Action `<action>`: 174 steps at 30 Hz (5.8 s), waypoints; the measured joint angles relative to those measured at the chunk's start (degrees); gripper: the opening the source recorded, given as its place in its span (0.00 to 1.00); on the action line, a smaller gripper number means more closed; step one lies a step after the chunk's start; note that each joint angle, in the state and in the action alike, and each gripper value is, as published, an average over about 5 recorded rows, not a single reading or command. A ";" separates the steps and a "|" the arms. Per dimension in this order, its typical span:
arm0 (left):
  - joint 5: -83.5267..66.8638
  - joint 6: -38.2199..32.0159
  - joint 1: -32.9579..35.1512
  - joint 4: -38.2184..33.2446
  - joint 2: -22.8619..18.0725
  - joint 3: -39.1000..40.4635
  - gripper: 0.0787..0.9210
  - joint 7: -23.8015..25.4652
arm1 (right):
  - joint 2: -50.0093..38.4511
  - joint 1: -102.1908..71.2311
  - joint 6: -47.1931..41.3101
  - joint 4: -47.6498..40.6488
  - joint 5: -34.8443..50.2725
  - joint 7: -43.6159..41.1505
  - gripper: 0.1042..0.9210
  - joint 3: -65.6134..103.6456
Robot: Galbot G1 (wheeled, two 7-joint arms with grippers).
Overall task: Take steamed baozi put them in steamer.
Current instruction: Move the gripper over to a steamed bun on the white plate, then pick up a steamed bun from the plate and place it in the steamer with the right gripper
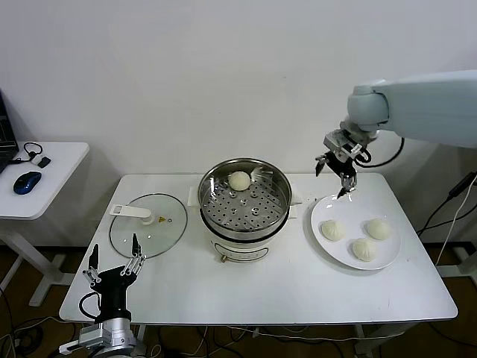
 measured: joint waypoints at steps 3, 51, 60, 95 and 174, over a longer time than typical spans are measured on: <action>0.04 0.03 -0.12 0.15 0.00 0.26 0.88 0.05 | -2.13 -1.65 -3.32 0.20 -0.42 0.66 0.88 0.41; 0.86 0.66 0.04 0.84 0.00 -0.56 0.88 0.12 | -6.04 -36.10 -11.92 -18.61 -8.33 5.06 0.88 26.40; 0.83 0.69 -0.11 0.96 0.00 -0.77 0.88 0.15 | -5.19 -38.27 -11.62 -20.66 -9.00 5.00 0.88 28.17; 0.66 0.48 -0.32 0.87 0.00 0.01 0.88 -0.10 | -5.05 -25.25 -12.17 -12.63 -5.01 1.87 0.61 19.45; 1.88 0.57 0.99 -1.72 0.00 2.62 0.88 0.50 | 23.88 -17.79 -18.43 -18.71 16.52 1.17 0.88 23.61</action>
